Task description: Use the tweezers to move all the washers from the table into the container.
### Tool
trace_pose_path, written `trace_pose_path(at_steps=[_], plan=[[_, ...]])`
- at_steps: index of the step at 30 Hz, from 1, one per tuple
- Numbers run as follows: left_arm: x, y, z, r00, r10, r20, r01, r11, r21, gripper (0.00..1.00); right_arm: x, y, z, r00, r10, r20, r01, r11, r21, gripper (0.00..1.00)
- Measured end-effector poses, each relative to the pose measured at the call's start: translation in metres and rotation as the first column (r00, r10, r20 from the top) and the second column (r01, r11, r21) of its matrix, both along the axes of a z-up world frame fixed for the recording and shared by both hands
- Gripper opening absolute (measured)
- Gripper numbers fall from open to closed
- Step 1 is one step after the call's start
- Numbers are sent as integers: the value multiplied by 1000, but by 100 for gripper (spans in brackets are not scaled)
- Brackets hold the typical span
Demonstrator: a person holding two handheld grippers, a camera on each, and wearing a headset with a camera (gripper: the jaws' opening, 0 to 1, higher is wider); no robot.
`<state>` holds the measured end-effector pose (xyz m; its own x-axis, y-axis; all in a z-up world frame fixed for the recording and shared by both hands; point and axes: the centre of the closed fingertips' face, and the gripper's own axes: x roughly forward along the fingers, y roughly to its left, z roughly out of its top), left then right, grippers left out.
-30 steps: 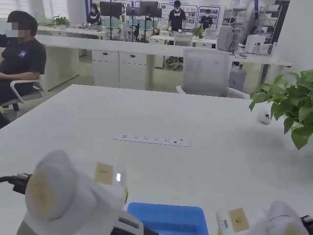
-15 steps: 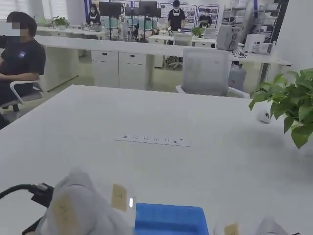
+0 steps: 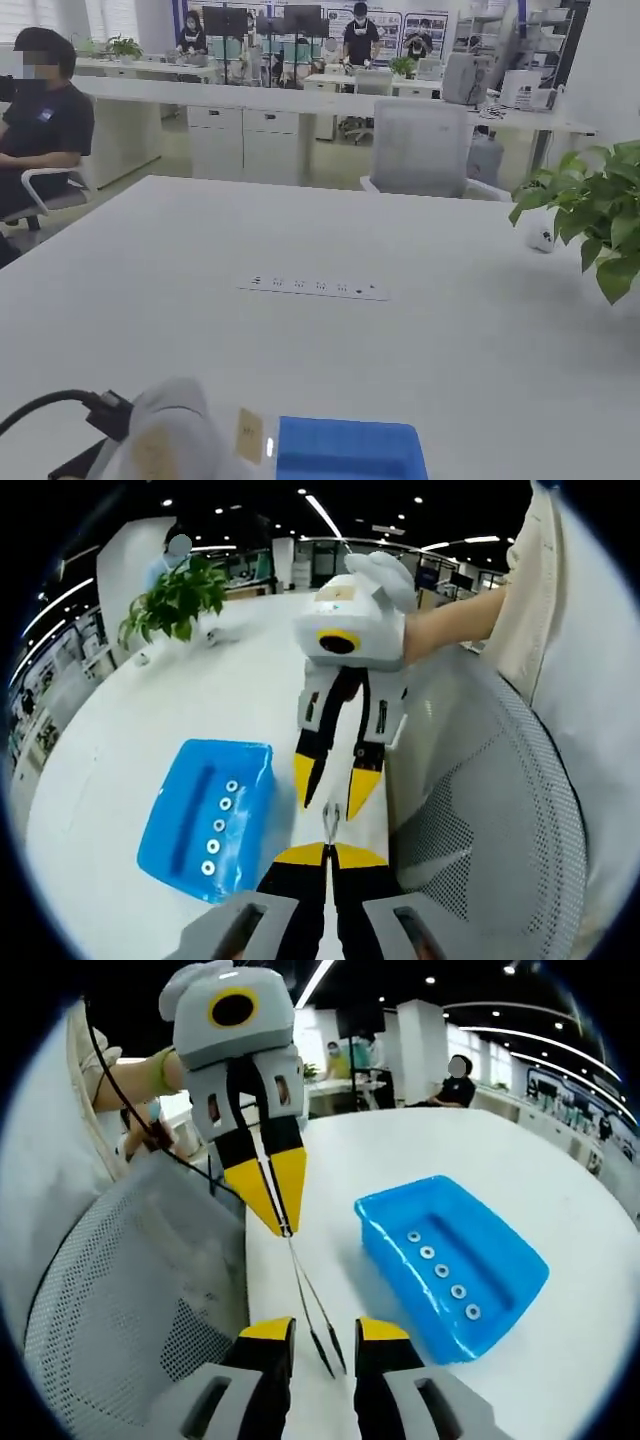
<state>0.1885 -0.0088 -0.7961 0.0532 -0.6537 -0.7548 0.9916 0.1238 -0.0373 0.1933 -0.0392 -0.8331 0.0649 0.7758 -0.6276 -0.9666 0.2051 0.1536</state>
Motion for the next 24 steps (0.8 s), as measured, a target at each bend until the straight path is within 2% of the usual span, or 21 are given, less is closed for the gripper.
trace_pose_path(at_steps=[4,6,9,11,12,15,17,18,19,20,22,24], plan=[[-2,6,-10,1000,-4,-7,4,1000,30,0,-4,-20,12,998,-62,9,61,998,33,23],[-3,9,-16,1000,-8,-6,8,999,51,0,-4,-33,19,995,-98,33,97,994,44,25],[-3,13,-24,1000,-13,-11,14,996,83,0,-1,-52,33,983,-176,58,171,982,83,28],[-4,14,-28,1000,-14,-19,15,995,94,0,4,-67,44,968,-236,82,226,967,117,30],[-3,14,-30,1000,-14,-20,16,995,101,0,7,-75,51,957,-274,94,260,956,138,32],[-4,15,-35,999,-14,-29,17,991,129,0,14,-90,64,932,-340,126,315,931,183,38],[-4,16,-39,999,-10,-40,16,989,149,0,20,-102,74,903,-404,142,368,902,228,41],[-4,16,-41,999,-8,-50,16,987,158,0,24,-108,80,884,-446,141,400,877,267,43],[-4,16,-43,999,-8,-51,16,986,165,0,27,-112,84,872,-471,138,418,860,292,46],[-4,16,-45,999,-7,-53,16,984,175,0,30,-118,88,849,-510,137,451,835,316,48],[-5,18,-52,998,-15,-56,26,977,214,0,34,-126,93,815,-564,135,492,796,353,52],[-5,19,-56,998,-13,-63,27,971,236,0,35,-133,92,795,-595,120,521,771,366,55]])
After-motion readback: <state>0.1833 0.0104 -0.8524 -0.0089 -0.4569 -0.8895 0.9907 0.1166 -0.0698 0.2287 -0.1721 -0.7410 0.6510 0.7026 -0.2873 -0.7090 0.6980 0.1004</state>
